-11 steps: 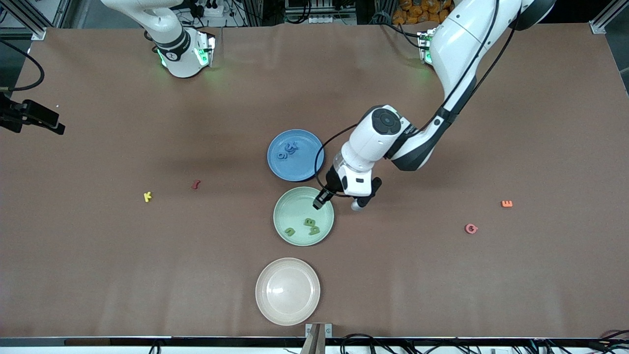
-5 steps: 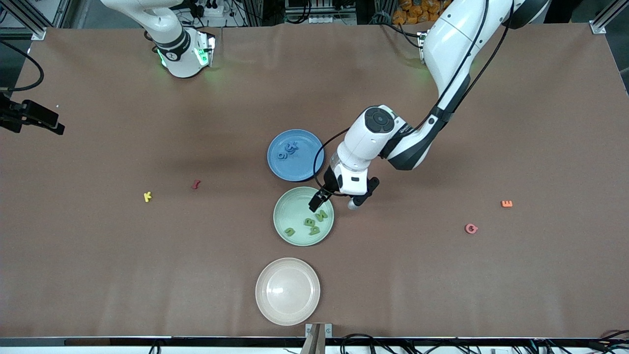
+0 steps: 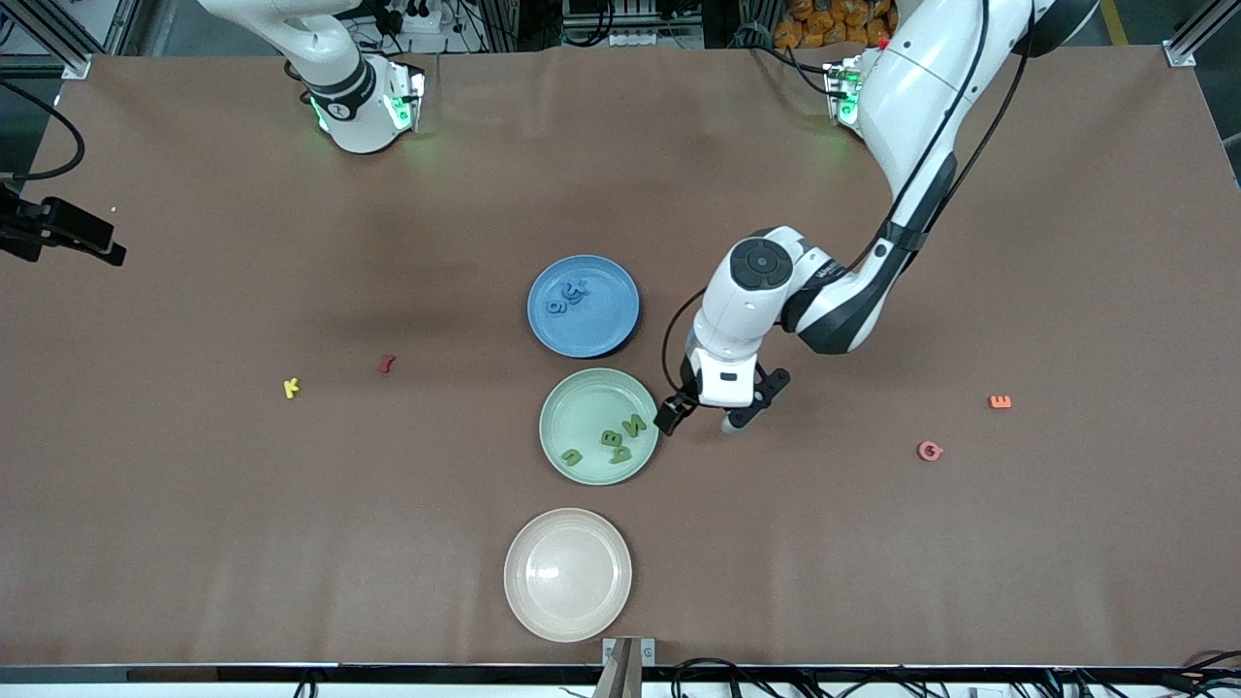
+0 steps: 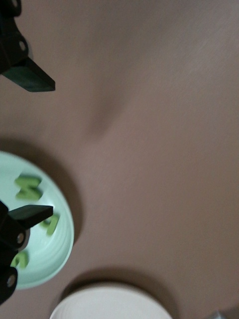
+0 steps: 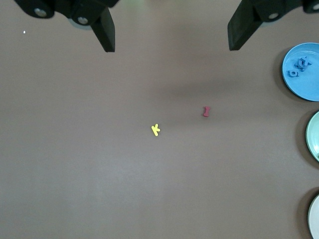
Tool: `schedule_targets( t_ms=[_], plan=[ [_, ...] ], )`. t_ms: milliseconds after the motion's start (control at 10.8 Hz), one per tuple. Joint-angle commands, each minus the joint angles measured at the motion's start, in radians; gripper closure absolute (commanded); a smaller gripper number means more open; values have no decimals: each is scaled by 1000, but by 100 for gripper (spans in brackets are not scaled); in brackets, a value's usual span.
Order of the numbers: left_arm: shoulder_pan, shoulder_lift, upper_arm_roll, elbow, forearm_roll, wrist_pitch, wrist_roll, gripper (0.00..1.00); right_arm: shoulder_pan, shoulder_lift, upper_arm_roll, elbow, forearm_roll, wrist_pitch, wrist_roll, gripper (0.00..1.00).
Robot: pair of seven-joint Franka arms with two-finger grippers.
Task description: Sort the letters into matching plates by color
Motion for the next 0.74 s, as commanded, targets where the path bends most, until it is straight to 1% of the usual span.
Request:
schedule_targets(
  t_ms=[0,371,556,649],
  plan=[
    [99,-122,-4,-168,30,-43,187,0,17,-7,-14,-4,1,-1,1,0],
    [295,-240,-16,-353,31,-43,547,0,22,-6,-14,-4,1,-1,1,0],
    [349,-289,-16,-438,31,-43,676,0,24,-6,-15,-4,1,-3,1,0],
    [369,-326,-18,-491,31,-42,703,0,23,-7,-15,-4,1,-3,1,0]
  ],
)
